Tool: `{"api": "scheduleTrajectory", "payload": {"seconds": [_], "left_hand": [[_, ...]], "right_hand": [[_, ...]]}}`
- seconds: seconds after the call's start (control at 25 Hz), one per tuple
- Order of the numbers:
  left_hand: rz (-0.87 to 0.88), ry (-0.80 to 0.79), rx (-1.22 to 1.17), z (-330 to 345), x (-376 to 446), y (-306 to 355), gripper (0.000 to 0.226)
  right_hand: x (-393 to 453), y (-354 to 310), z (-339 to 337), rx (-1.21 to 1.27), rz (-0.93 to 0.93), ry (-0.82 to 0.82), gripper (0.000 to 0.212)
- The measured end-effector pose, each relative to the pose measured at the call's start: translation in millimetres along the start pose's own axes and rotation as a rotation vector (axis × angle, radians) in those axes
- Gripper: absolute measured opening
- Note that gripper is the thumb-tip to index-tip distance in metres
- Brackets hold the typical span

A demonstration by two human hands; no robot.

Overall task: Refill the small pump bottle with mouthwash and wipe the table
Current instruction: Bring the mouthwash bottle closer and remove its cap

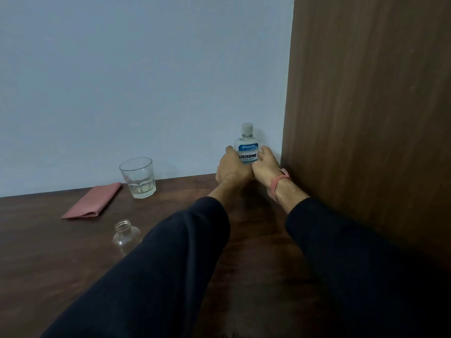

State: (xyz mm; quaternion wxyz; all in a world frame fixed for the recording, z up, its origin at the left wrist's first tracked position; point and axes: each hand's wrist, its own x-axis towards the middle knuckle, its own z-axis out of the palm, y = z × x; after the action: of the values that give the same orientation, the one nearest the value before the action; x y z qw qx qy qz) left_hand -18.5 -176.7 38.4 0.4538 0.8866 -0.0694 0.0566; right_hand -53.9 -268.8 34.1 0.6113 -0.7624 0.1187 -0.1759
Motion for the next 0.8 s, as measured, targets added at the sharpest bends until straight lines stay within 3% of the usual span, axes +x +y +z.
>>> {"api": "scheduleTrajectory", "payload": {"seconds": [0.28,0.64,0.8], "left_hand": [[0.054,0.038,-0.026,-11.1,5.6,-19.6,0.046],[0.134,-0.065,-0.126,-61.6,-128.3,-37.7,0.047],[0.209,-0.118,-0.135,-95.4,-181.5,-54.3,0.043]], "right_hand": [[-9.3,21.2,-0.6,-0.140,-0.083,-0.099,0.073],[-132.4,28.7,-21.0,-0.272,-0.281,0.218,0.033],[-192.7,11.4,-24.2,-0.259,-0.315,0.328,0.041]]}}
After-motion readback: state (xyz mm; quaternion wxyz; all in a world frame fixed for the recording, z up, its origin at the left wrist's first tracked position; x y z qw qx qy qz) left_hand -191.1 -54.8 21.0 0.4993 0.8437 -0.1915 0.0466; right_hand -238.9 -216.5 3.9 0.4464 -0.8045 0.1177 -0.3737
